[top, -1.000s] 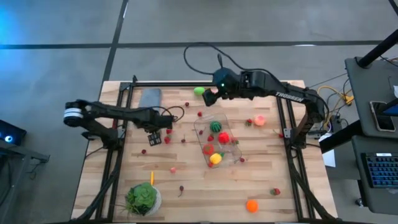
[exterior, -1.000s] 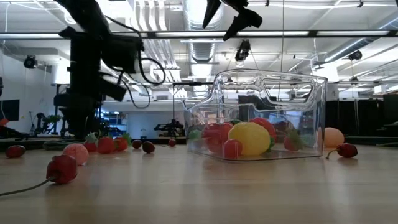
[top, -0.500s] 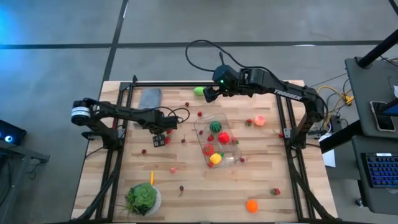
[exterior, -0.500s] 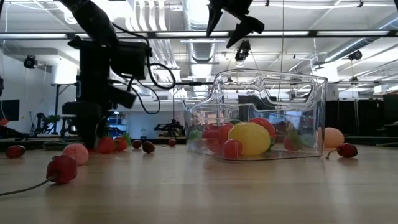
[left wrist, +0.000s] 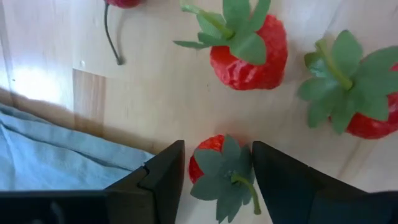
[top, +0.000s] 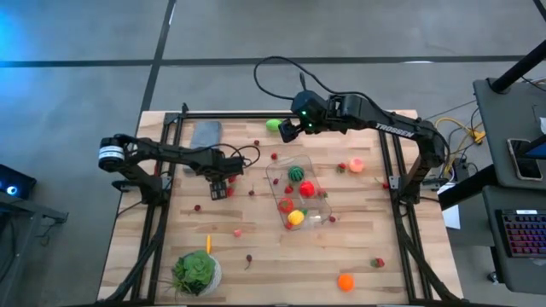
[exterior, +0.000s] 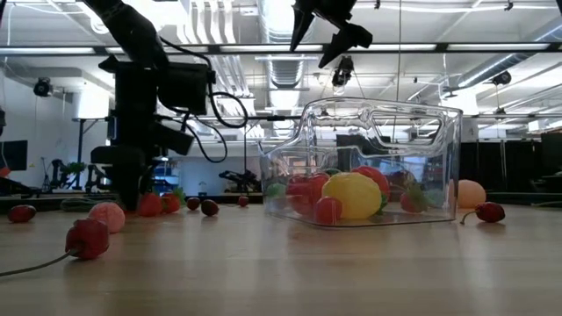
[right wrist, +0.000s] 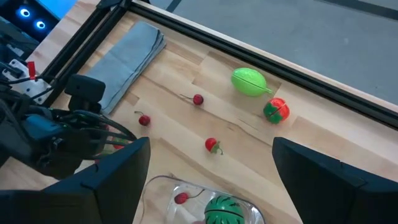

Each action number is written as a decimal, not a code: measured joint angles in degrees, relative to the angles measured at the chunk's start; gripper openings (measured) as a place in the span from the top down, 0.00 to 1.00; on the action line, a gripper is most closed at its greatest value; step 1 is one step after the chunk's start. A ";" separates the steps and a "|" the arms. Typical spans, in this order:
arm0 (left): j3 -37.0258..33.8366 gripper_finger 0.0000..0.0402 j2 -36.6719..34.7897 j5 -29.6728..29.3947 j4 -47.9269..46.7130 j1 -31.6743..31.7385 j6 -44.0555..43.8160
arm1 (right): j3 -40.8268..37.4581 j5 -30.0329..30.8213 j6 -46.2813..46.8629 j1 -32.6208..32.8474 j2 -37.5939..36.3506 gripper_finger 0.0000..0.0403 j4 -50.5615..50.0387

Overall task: Pick and placing Produce into tupperware
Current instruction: Put the red strawberry into the transparent bin

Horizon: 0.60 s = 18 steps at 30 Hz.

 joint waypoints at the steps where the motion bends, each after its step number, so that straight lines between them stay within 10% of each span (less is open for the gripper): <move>1: -0.06 0.58 0.00 0.03 -0.12 0.17 0.55 | 0.00 0.02 -0.01 -0.01 0.00 0.18 -0.05; 18: 1.33 0.68 -2.72 0.14 -1.61 1.05 2.71 | 0.00 0.68 1.35 -0.04 -0.02 0.18 -0.07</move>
